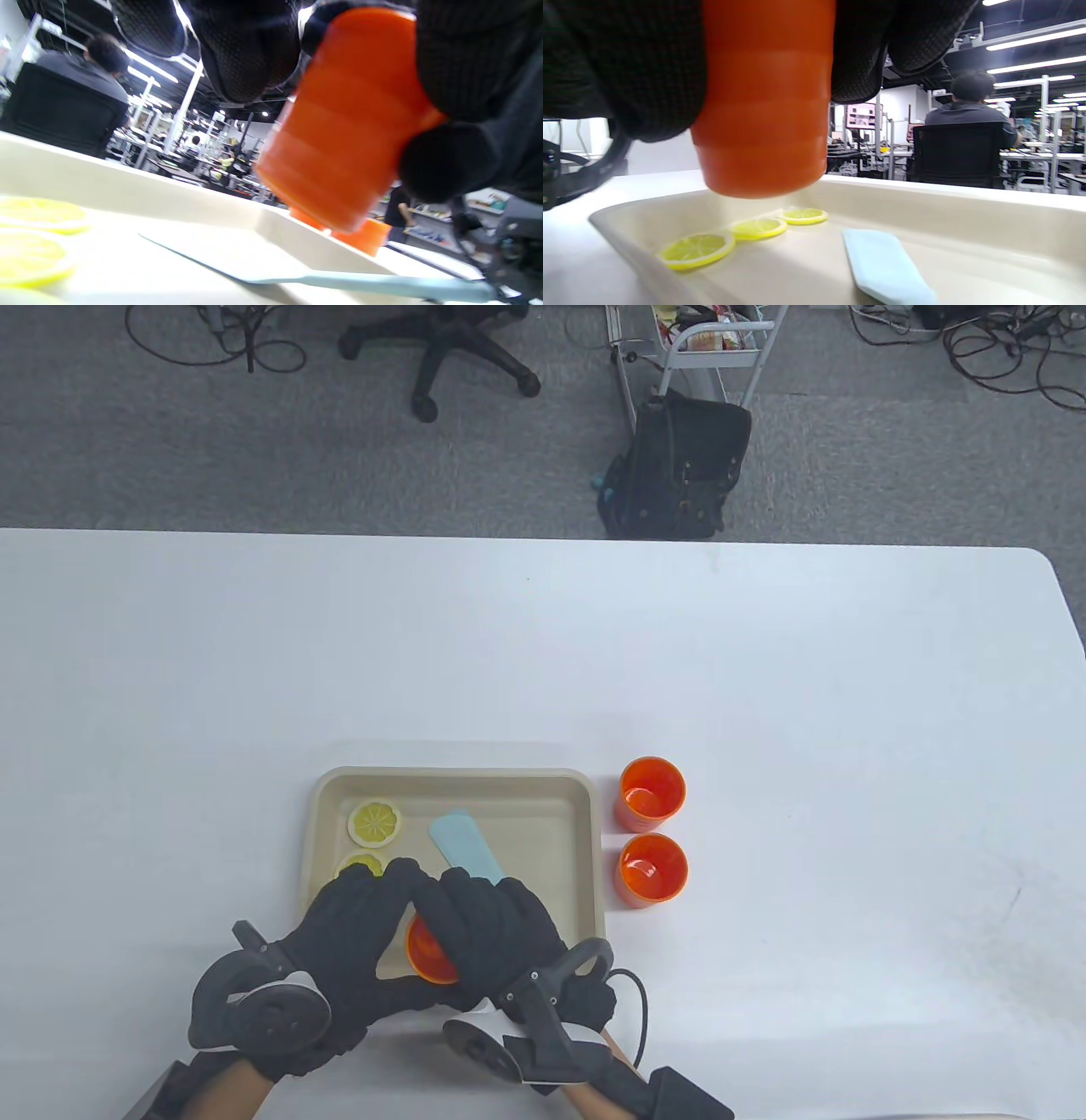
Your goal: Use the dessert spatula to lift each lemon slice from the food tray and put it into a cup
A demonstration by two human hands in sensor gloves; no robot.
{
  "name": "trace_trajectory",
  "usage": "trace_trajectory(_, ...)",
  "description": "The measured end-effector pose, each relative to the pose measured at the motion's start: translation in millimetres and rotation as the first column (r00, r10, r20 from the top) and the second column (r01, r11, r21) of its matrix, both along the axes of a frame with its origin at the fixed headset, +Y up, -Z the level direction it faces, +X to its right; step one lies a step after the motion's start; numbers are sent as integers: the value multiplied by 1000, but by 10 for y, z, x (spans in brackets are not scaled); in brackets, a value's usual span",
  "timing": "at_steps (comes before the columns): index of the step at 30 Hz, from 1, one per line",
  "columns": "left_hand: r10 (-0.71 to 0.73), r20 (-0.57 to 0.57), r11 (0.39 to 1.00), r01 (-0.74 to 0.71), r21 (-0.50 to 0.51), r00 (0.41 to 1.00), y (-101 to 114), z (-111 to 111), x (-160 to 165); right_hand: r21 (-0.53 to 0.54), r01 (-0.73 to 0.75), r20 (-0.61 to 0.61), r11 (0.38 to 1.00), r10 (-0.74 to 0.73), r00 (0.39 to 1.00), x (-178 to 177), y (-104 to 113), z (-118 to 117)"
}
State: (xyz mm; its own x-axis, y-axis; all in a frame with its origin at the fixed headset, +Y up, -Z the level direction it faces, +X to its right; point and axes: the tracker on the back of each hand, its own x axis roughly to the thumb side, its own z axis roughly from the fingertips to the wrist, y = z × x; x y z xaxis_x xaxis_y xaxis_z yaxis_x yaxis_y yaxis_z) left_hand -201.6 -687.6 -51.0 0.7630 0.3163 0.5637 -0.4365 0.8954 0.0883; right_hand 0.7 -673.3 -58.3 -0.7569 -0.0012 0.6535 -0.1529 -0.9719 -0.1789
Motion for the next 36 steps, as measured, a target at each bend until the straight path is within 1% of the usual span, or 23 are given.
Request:
trace_trajectory(2,-80,-70,996,83,40,994,17,12,-47,-7,-1,37,1000,1,999,73,17,-57)
trace_trajectory(3,-126,-129,988,135,69,984,27,16,-86,-5,7,72,1000,-7,997,148,41,-104)
trace_trajectory(4,-142,-144,985,153,75,979,30,15,-99,-3,12,80,1000,-12,997,166,48,-116)
trace_trajectory(6,-200,-233,971,224,81,952,43,-2,-186,11,53,137,999,-55,989,313,117,-193)
trace_trajectory(9,-193,-299,973,222,66,934,47,-38,-309,21,113,214,993,-114,970,520,209,-267)
trace_trajectory(11,-195,-346,975,221,38,918,39,-78,-428,40,144,297,989,-149,943,738,287,-336)
trace_trajectory(13,-198,-381,976,219,12,903,19,-110,-532,51,156,368,986,-163,915,923,321,-397)
trace_trajectory(16,-209,-400,978,202,-60,892,-16,-158,-657,63,155,463,986,-167,871,1176,326,-487)
trace_trajectory(20,-199,-435,980,166,-112,878,-80,-225,-809,39,177,572,983,-167,803,1495,273,-602)
trace_trajectory(23,-198,-448,979,154,-131,872,-103,-244,-870,35,201,647,979,-175,742,1673,248,-654)
trace_trajectory(28,-190,-450,980,140,-141,873,-109,-247,-907,48,254,727,966,-208,655,1885,197,-704)
trace_trajectory(30,-190,-451,980,139,-145,872,-106,-248,-908,86,276,790,957,-234,566,1953,122,-740)
trace_trajectory(32,-207,-449,975,146,-167,869,-110,-253,-903,77,256,831,964,-204,518,2017,43,-778)
trace_trajectory(34,-213,-443,972,146,-182,871,-123,-257,-901,71,266,850,961,-198,488,2072,-34,-817)
trace_trajectory(36,-218,-443,971,149,-186,869,-126,-261,-900,57,281,857,958,-191,479,2107,-104,-857)
